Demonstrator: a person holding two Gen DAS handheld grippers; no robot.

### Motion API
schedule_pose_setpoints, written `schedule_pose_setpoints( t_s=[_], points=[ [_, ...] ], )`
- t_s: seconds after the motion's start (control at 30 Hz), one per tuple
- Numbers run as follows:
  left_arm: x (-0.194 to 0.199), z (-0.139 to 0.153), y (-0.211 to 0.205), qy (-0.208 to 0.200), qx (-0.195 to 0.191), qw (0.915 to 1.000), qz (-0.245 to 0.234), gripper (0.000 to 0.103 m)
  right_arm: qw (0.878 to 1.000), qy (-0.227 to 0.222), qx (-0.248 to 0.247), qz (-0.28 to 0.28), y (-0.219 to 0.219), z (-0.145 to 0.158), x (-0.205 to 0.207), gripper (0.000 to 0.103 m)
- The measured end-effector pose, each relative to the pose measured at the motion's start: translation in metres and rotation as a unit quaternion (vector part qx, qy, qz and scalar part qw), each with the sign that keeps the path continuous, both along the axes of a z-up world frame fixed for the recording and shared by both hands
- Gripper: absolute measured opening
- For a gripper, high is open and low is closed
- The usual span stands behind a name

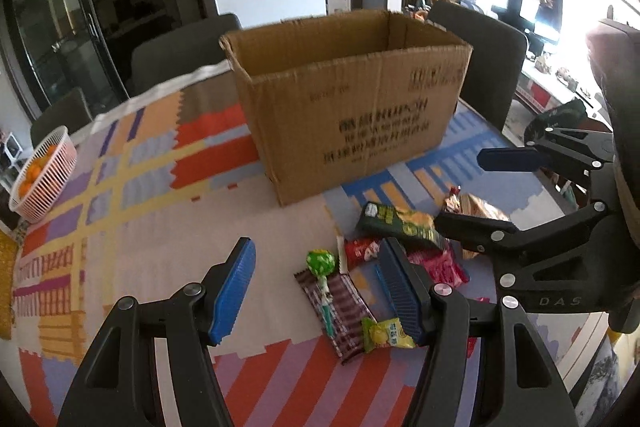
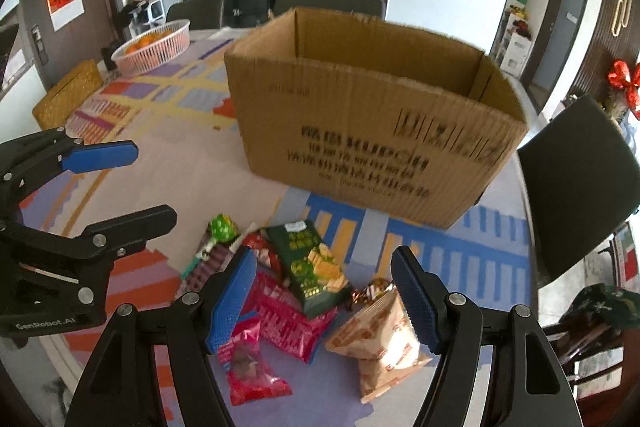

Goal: Organize snacks
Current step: 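Grasp the green cracker pack with the right gripper and lift it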

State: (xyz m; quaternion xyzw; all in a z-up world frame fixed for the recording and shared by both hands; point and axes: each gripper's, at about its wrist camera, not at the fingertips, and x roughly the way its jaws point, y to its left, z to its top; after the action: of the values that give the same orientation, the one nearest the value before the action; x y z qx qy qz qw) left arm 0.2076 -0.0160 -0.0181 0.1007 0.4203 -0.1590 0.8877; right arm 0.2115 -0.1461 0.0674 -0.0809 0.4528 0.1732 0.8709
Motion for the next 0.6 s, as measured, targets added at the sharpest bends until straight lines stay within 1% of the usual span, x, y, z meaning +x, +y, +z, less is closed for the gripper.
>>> schedule_pose_setpoints(
  t_s=[0.37,0.5,0.6],
  points=[
    [0.013,-0.037,-0.001,0.031,-0.003,0.9995,-0.007,0.063,0.999,0.034,0.001,0.019,0.003,-0.037,0.011,0.071],
    [0.018,-0.045,-0.001,0.034,-0.004,0.9993,-0.011,0.062,0.999,0.038,0.001,0.026,0.005,-0.047,0.015,0.071],
    [0.022,-0.050,-0.001,0.040,-0.009,0.9991,-0.009,0.060,0.999,0.038,0.004,0.029,0.007,-0.051,0.019,0.071]
  ],
)
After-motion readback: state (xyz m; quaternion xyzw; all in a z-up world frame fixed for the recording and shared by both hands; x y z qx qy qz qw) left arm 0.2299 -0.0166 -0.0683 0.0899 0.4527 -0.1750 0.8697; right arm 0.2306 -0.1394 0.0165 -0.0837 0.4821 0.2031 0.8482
